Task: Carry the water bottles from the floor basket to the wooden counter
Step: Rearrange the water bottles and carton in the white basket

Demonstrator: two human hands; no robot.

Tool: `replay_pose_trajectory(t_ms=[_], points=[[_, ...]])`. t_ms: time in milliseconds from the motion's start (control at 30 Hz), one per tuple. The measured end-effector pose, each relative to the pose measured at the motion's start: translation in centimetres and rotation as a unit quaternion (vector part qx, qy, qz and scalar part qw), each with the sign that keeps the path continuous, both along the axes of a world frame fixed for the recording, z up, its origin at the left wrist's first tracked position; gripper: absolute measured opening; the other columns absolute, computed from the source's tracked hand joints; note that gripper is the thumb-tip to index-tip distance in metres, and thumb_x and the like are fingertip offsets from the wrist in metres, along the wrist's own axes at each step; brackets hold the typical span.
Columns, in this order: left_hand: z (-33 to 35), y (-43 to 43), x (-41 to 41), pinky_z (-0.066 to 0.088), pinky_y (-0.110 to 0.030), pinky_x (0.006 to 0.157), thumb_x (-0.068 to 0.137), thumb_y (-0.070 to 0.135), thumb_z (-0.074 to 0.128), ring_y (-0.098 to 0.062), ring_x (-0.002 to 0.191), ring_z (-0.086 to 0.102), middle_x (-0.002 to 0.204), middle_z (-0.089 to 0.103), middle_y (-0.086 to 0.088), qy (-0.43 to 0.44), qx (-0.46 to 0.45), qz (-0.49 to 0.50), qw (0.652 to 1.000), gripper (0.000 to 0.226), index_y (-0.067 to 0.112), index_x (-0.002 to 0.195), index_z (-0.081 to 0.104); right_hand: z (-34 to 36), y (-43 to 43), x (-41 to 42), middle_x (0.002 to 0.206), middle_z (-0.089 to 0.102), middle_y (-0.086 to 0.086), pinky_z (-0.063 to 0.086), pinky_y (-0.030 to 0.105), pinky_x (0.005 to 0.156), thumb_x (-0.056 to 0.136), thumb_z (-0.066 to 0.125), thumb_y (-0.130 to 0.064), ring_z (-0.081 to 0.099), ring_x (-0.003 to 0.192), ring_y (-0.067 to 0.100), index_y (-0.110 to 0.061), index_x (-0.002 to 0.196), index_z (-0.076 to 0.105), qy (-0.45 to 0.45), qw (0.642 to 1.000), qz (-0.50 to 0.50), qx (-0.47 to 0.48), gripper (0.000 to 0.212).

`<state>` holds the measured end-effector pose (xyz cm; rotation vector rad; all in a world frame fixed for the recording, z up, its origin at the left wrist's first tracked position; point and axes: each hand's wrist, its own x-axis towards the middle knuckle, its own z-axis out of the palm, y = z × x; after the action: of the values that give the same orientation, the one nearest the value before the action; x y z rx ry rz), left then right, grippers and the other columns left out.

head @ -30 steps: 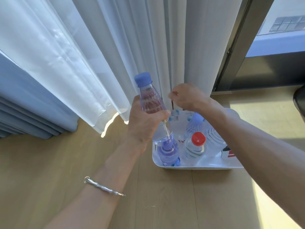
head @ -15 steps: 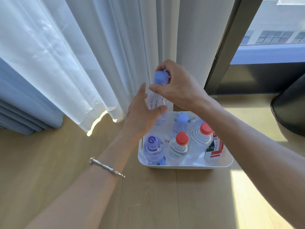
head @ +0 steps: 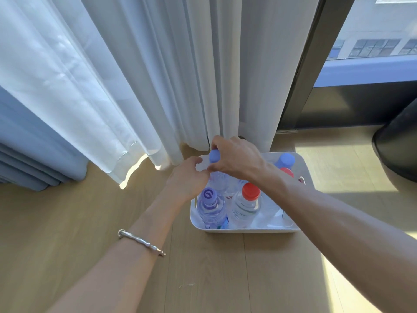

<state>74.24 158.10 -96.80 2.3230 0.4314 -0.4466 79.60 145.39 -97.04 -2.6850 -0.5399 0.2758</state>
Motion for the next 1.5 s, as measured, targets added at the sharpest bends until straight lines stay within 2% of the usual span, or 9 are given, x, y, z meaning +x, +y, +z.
replay_pose_trajectory(t_ms=[200,333,500,633,800,933,1133,1367,1500], points=[[-0.6,0.5,-0.2,0.035,-0.032,0.103,0.092,0.022,0.048,-0.020,0.135,0.040,0.150,0.040,0.001,0.017,0.020,-0.006,1.000,0.055,0.022,0.146,0.035,-1.6,0.7,-0.2,0.097,0.058,0.005,0.038,0.032,0.068,0.080,0.070,-0.045,0.047,0.078,0.023,-0.015,0.115,0.050,0.012,0.996,0.039,-0.075,0.050],[-0.9,1.0,-0.3,0.035,-0.034,0.105,0.093,0.022,0.048,-0.021,0.135,0.039,0.150,0.040,0.001,0.024,0.017,-0.006,1.000,0.054,0.022,0.146,0.035,-1.7,0.3,0.3,0.094,0.053,0.001,0.040,0.032,0.069,0.081,0.069,-0.046,0.048,0.080,0.021,-0.015,0.112,0.050,0.032,0.997,0.027,-0.066,0.048],[-1.2,0.9,-0.6,0.033,-0.034,0.107,0.095,0.026,0.046,-0.021,0.137,0.038,0.151,0.038,-0.001,0.029,0.010,-0.016,0.999,0.054,0.021,0.148,0.031,-1.9,-0.4,0.5,0.111,0.063,0.007,0.043,0.031,0.073,0.089,0.058,-0.047,0.053,0.086,0.020,-0.014,0.118,0.053,0.054,0.997,0.022,-0.045,0.044],[-1.3,0.8,-0.8,0.031,-0.033,0.107,0.099,0.035,0.040,-0.020,0.136,0.039,0.150,0.040,0.000,0.016,-0.016,-0.011,1.000,0.050,0.023,0.147,0.033,-1.2,-0.7,0.6,0.122,0.062,0.010,0.049,0.038,0.088,0.095,0.048,-0.042,0.059,0.104,0.027,-0.014,0.122,0.056,0.060,0.998,0.002,0.011,0.039],[-1.1,1.0,-1.1,0.031,-0.031,0.103,0.101,0.041,0.032,-0.018,0.131,0.042,0.146,0.045,0.004,-0.017,-0.055,0.003,0.998,0.045,0.026,0.143,0.041,0.3,-1.4,1.0,0.108,0.067,0.006,0.052,0.036,0.082,0.096,0.046,-0.034,0.062,0.094,0.024,-0.014,0.106,0.065,0.036,0.994,-0.041,0.091,0.029],[-0.5,1.4,-0.8,0.038,-0.029,0.083,0.100,0.037,0.035,-0.014,0.103,0.056,0.110,0.063,0.009,-0.086,-0.044,0.039,0.995,0.030,0.031,0.117,0.058,1.6,-2.9,1.8,0.091,0.068,0.008,0.049,0.030,0.061,0.096,0.044,-0.029,0.059,0.071,0.023,-0.008,0.098,0.066,0.008,0.989,-0.081,0.120,0.030],[0.1,2.5,-0.2,0.051,-0.039,0.087,0.095,0.017,0.041,-0.017,0.081,0.061,0.076,0.064,0.006,-0.151,-0.094,0.127,0.976,0.023,0.023,0.103,0.061,1.4,-6.7,3.4,0.093,0.069,0.012,0.054,0.038,0.076,0.096,0.043,-0.034,0.065,0.087,0.032,-0.007,0.095,0.067,-0.006,0.967,-0.206,0.147,0.036],[0.1,-0.5,1.1,0.044,-0.011,0.060,0.098,0.010,0.042,-0.012,0.073,0.055,0.079,0.060,0.000,-0.152,-0.141,0.052,0.977,0.022,0.012,0.107,0.061,0.0,-7.2,3.1,0.094,0.070,0.011,0.054,0.036,0.080,0.100,0.042,-0.031,0.066,0.089,0.028,-0.005,0.100,0.068,0.021,0.972,-0.185,0.142,0.037],[0.1,-2.2,1.4,0.046,-0.020,0.073,0.097,0.019,0.044,-0.013,0.086,0.062,0.083,0.065,0.008,-0.169,-0.120,-0.010,0.978,0.020,0.025,0.104,0.062,0.2,-8.0,3.4,0.090,0.070,0.011,0.053,0.034,0.072,0.098,0.043,-0.032,0.065,0.083,0.029,-0.006,0.097,0.068,0.001,0.971,-0.183,0.156,0.037]])
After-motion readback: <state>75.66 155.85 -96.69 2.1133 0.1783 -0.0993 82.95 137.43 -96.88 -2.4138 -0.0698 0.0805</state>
